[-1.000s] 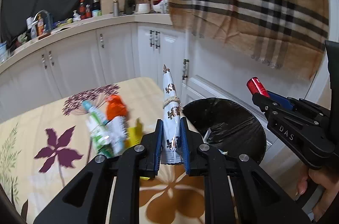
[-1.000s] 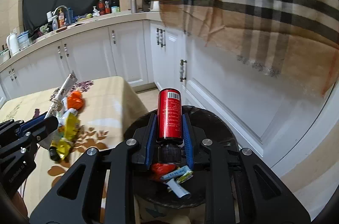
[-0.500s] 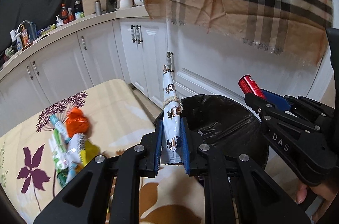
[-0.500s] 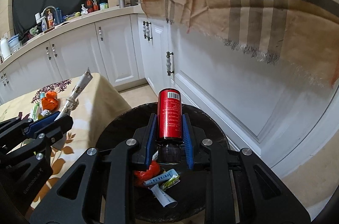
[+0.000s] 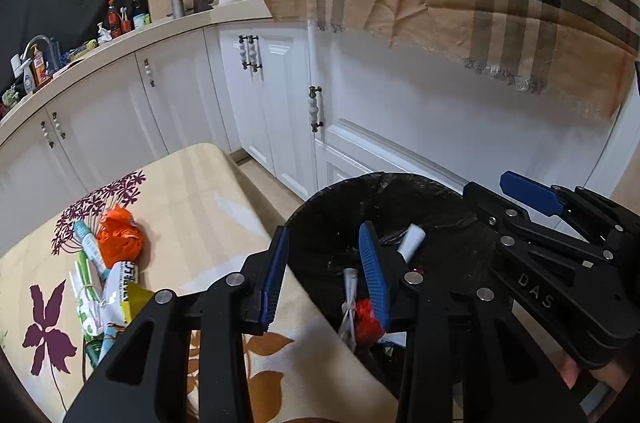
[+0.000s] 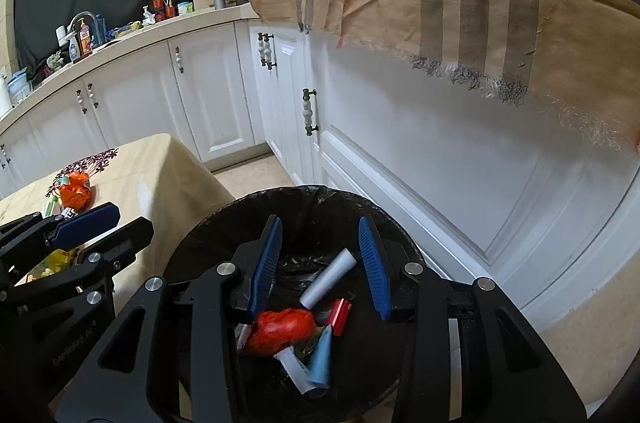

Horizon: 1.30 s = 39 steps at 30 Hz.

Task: Collect trash
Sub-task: 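Move both open grippers back over the table, then grasp the crumpled yellow wrapper with the right gripper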

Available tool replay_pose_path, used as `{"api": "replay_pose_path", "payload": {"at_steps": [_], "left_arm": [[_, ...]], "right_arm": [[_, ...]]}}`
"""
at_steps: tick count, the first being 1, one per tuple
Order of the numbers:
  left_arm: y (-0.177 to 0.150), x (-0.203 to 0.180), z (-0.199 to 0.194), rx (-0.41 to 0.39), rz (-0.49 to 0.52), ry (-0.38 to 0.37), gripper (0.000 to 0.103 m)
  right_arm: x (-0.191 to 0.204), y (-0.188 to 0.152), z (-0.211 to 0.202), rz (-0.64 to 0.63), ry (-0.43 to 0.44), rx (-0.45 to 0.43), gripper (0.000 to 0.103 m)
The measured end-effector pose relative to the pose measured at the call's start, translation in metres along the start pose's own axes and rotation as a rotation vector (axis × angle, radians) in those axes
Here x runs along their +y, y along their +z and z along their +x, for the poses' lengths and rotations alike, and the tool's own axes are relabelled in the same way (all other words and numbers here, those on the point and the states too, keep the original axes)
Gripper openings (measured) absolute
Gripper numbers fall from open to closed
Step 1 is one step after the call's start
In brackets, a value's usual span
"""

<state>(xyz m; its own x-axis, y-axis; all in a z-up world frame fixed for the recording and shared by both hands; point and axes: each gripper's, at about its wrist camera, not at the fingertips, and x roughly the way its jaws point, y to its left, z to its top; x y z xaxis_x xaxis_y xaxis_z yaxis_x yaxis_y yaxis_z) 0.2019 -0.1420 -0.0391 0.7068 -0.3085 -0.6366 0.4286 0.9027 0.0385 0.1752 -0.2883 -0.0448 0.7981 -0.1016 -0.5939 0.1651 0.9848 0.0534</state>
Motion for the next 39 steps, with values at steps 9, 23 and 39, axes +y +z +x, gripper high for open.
{"api": "replay_pose_path", "payload": {"at_steps": [9, 23, 39], "left_arm": [[-0.011, 0.03, -0.031, -0.026, -0.055, 0.06, 0.054], [-0.056, 0.122, -0.094, -0.009, -0.216, 0.23, 0.06], [-0.11, 0.208, -0.14, 0.009, -0.374, 0.356, 0.06]], "right_arm": [[0.018, 0.003, -0.016, -0.01, 0.033, -0.007, 0.039], [0.116, -0.004, -0.038, -0.117, 0.2, 0.015, 0.039], [0.201, -0.023, -0.02, -0.236, 0.246, 0.151, 0.039]]}}
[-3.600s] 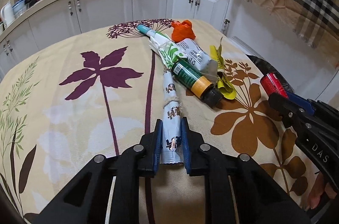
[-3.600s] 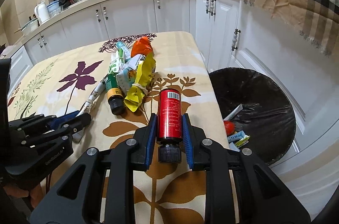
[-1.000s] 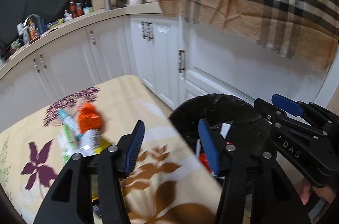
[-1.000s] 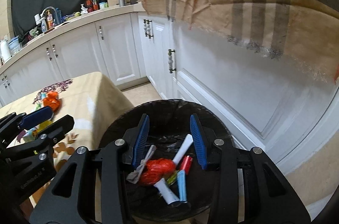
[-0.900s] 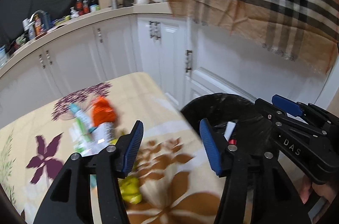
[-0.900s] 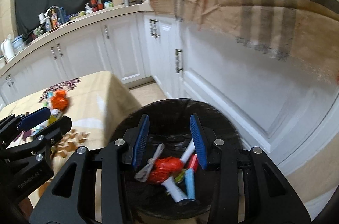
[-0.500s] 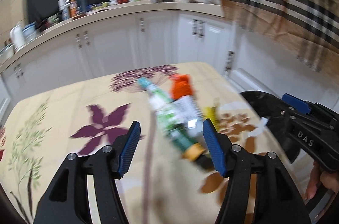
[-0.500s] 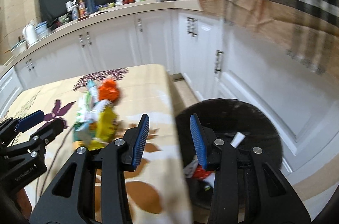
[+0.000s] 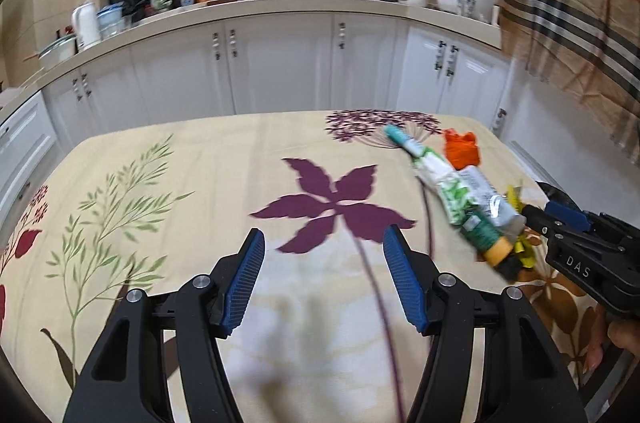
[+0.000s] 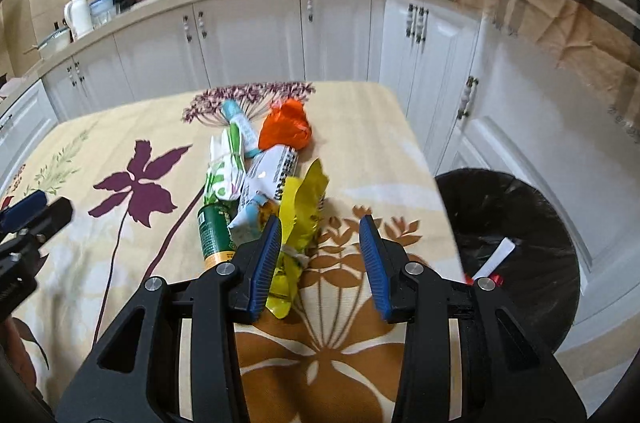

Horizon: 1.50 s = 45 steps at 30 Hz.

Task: Collect trash
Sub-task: 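Grasp the crumpled yellow wrapper with the right gripper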

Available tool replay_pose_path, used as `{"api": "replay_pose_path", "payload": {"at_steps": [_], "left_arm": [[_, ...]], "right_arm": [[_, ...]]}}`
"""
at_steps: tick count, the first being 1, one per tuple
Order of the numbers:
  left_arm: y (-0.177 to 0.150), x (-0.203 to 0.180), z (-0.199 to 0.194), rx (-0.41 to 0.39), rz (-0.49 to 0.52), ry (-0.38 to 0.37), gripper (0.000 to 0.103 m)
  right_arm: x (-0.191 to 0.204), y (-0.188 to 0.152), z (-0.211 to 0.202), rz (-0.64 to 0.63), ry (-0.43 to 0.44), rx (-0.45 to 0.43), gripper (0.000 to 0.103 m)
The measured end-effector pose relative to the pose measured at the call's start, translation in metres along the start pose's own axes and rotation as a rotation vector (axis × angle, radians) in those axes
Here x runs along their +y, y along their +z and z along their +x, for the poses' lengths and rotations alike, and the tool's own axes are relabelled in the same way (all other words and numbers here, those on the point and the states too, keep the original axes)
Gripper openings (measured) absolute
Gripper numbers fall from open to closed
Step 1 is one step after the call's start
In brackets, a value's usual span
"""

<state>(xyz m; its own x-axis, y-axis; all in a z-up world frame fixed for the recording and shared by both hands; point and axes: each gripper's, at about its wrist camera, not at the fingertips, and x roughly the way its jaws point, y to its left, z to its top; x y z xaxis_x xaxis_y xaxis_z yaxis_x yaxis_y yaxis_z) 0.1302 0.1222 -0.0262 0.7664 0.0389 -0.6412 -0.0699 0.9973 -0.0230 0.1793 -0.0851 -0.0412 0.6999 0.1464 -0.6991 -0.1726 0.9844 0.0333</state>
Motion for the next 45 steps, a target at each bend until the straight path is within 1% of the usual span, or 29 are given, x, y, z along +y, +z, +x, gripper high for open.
{"api": "replay_pose_path", "payload": {"at_steps": [5, 11, 13, 14, 15, 20, 22, 23, 26, 28, 32, 35, 38, 40, 41, 42, 45], "left_arm": [[-0.002, 0.014, 0.001, 0.004, -0.027, 0.003, 0.061], [-0.003, 0.018, 0.002, 0.008, -0.038, -0.009, 0.061], [-0.003, 0.017, 0.002, 0.008, -0.039, -0.012, 0.062], [-0.003, 0.017, 0.003, 0.008, -0.038, -0.013, 0.062], [-0.004, 0.016, 0.003, 0.009, -0.039, -0.014, 0.062], [-0.004, 0.012, 0.005, 0.017, -0.042, -0.025, 0.062], [-0.004, 0.007, 0.005, 0.02, -0.039, -0.035, 0.062], [-0.004, 0.004, 0.005, 0.021, -0.035, -0.039, 0.062], [-0.003, -0.008, 0.005, 0.023, -0.019, -0.058, 0.062], [-0.003, -0.019, 0.005, 0.025, -0.007, -0.074, 0.062], [-0.002, -0.04, 0.005, 0.031, 0.021, -0.098, 0.062], [-0.001, -0.047, 0.005, 0.031, 0.033, -0.098, 0.062], [-0.002, -0.049, 0.005, 0.034, 0.038, -0.086, 0.063], [-0.002, -0.045, 0.004, 0.035, 0.032, -0.074, 0.062], [-0.002, -0.043, 0.004, 0.036, 0.028, -0.067, 0.062], [-0.002, -0.041, 0.003, 0.036, 0.025, -0.062, 0.062], [-0.003, -0.033, 0.004, 0.04, 0.013, -0.045, 0.063]], "right_arm": [[0.007, 0.001, 0.011, -0.006, -0.001, 0.042, 0.039], [0.012, 0.002, 0.017, -0.013, 0.007, 0.066, 0.038], [0.012, 0.002, 0.018, -0.008, 0.016, 0.071, 0.034], [0.011, 0.002, 0.018, -0.005, 0.026, 0.073, 0.028], [0.011, 0.002, 0.018, -0.004, 0.036, 0.074, 0.025], [0.012, 0.0, 0.015, -0.009, 0.041, 0.062, 0.021], [0.011, -0.001, 0.013, -0.006, 0.042, 0.055, 0.021], [0.01, -0.001, 0.011, -0.005, 0.039, 0.049, 0.019], [0.005, -0.002, 0.005, -0.002, 0.031, 0.035, 0.018], [-0.001, -0.003, 0.001, 0.005, 0.027, 0.026, 0.014], [-0.013, -0.006, -0.003, 0.021, 0.026, 0.026, 0.013], [-0.02, -0.01, -0.001, 0.037, 0.044, 0.042, 0.013], [-0.022, -0.012, 0.0, 0.047, 0.067, 0.051, 0.016], [-0.019, -0.012, 0.0, 0.038, 0.076, 0.053, 0.029], [-0.018, -0.012, 0.0, 0.036, 0.08, 0.053, 0.04], [-0.015, -0.012, 0.0, 0.032, 0.085, 0.05, 0.043], [-0.01, -0.011, 0.004, 0.015, 0.079, 0.062, 0.043]]}}
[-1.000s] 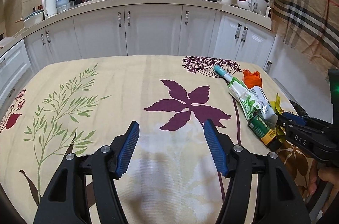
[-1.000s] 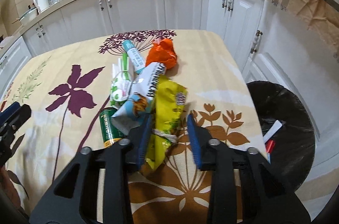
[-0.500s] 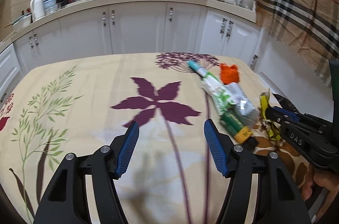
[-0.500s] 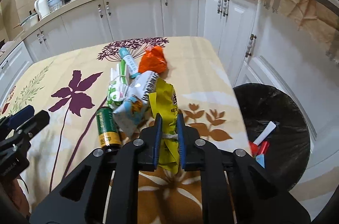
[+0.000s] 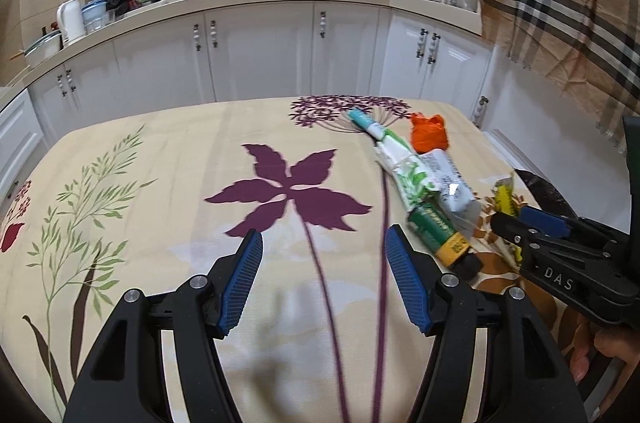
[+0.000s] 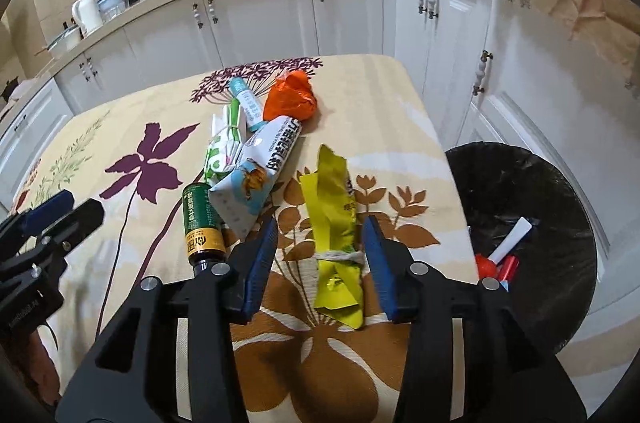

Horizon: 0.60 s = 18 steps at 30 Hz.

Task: Collect trash
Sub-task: 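Grasp the crumpled yellow wrapper with the right gripper, then grasp the green can with the left gripper while the right gripper holds the yellow wrapper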

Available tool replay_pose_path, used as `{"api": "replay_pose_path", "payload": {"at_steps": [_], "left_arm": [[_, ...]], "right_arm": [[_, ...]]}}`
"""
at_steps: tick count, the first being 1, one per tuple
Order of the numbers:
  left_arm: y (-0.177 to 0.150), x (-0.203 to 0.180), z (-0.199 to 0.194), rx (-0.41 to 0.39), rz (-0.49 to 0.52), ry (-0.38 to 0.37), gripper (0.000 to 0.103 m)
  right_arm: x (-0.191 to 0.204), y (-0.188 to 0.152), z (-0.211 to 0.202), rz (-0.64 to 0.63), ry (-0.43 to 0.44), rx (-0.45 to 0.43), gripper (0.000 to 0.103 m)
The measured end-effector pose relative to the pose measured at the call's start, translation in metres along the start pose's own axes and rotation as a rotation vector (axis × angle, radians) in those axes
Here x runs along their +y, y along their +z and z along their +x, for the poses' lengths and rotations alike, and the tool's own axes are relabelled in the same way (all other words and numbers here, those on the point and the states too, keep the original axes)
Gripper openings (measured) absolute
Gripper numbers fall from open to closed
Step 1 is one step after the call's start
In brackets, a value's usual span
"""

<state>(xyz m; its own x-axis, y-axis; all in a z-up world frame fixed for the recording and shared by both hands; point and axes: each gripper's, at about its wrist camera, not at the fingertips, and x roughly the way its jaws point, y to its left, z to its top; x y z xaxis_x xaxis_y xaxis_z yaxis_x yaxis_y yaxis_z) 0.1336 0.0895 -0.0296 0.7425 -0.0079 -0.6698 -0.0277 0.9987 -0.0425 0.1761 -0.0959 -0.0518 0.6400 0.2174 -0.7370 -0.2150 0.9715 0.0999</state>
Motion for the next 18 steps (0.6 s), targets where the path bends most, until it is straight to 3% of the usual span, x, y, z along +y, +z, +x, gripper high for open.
{"api": "replay_pose_path", "payload": {"at_steps": [5, 6, 7, 18], "left_arm": [[-0.002, 0.012, -0.001, 0.003, -0.026, 0.006, 0.062], [-0.002, 0.012, -0.001, 0.004, -0.028, 0.003, 0.062], [-0.002, 0.012, -0.001, 0.004, -0.03, 0.0, 0.062], [-0.003, -0.022, 0.001, 0.025, 0.011, -0.078, 0.063]], "right_arm": [[-0.003, 0.0, 0.006, 0.011, -0.019, 0.031, 0.04], [-0.004, -0.001, 0.007, 0.01, -0.022, 0.035, 0.026], [-0.004, -0.001, 0.007, 0.008, -0.023, 0.038, 0.024], [-0.018, -0.003, -0.014, 0.012, -0.067, -0.025, 0.023]]}}
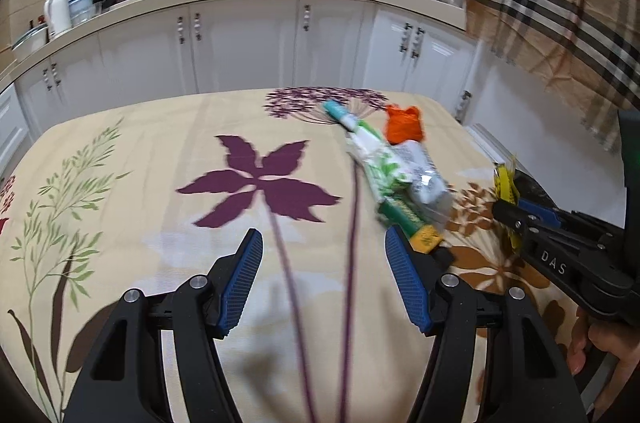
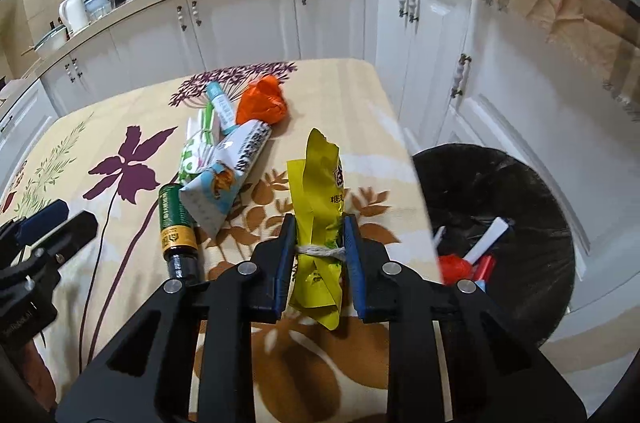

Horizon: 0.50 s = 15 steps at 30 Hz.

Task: Collect trash
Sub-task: 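Grasp the green can with the left gripper while the right gripper holds the yellow wrapper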

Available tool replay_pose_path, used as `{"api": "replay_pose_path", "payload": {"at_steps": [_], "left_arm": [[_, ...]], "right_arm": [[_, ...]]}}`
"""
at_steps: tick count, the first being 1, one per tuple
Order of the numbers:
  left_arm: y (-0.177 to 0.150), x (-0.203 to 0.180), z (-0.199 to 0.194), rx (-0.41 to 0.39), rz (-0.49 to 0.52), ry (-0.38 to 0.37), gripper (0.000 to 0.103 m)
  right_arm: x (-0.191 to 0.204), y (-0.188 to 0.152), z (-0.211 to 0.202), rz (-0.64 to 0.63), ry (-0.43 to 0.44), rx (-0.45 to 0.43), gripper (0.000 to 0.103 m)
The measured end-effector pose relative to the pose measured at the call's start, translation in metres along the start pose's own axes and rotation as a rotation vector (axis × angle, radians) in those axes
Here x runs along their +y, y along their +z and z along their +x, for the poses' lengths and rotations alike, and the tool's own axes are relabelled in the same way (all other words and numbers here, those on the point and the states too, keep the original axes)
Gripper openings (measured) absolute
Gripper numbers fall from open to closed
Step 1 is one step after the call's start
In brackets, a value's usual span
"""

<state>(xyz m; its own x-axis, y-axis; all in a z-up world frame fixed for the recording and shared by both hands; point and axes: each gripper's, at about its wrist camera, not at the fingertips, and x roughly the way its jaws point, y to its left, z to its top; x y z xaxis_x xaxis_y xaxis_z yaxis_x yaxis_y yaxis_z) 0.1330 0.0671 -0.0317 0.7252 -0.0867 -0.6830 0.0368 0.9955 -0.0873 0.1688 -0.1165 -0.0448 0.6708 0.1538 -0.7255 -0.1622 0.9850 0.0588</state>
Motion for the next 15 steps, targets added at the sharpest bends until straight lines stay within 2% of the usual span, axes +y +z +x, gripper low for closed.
{"api": "replay_pose_path", "payload": {"at_steps": [10, 15], "left_arm": [[0.001, -0.046, 0.02, 0.054, 0.053, -0.032, 0.063], [0.003, -0.056, 0.039, 0.106, 0.068, -0.006, 0.063]], "right_arm": [[-0.04, -0.009, -0.015, 0.055, -0.016, -0.036, 0.024], [-0.055, -0.013, -0.018, 0.083, -0.008, -0.045, 0.024]]}}
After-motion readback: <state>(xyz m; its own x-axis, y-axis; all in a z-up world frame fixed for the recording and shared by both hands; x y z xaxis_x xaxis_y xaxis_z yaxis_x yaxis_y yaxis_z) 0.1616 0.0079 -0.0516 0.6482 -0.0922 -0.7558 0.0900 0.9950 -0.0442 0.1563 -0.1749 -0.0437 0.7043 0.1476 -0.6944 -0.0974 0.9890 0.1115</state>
